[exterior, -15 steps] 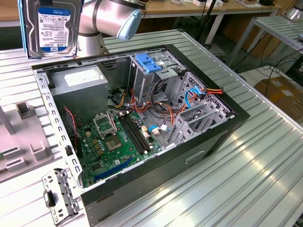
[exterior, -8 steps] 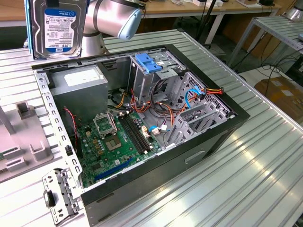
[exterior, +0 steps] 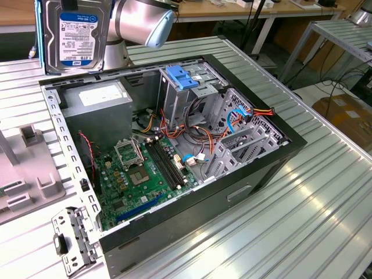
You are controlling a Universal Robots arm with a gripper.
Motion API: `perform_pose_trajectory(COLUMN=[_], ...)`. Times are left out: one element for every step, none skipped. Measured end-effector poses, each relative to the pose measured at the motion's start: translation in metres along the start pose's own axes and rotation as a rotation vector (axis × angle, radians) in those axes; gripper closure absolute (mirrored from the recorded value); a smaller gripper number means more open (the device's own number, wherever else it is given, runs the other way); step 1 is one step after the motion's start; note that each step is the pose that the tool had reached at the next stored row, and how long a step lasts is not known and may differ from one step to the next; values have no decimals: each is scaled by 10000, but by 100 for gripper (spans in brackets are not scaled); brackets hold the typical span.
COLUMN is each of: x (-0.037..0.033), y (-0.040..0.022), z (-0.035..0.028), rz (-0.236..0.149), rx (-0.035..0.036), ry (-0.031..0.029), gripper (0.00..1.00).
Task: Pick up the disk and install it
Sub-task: 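Pick up the disk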
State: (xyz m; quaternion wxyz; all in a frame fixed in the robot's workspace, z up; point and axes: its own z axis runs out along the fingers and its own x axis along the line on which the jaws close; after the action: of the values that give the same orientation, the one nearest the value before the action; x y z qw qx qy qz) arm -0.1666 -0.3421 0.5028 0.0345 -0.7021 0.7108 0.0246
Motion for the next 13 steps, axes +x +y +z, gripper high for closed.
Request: perform_pose_trajectory(x=[13, 24, 32, 39, 51, 58, 66, 74, 82, 96, 102, 109, 119], y=[-9, -18, -23, -28, -36, -41, -47, -53, -58, -69, -75, -80, -90], z=[-1, -1, -2, -2, -3, -4, -4, -4, -5, -6, -6, -7, -7], rz=[0, 0, 0, -1, -1, -1, 0, 0, 0, 0, 0, 0, 0], rx=[0, 0, 1, 0, 0, 0, 0, 0, 0, 0, 0, 0, 0], ry=[0, 0, 0, 0, 0, 0, 0, 0, 0, 0, 0, 0, 0], gripper=[63, 63, 63, 63, 63, 63, 63, 63, 63, 63, 63, 63, 63])
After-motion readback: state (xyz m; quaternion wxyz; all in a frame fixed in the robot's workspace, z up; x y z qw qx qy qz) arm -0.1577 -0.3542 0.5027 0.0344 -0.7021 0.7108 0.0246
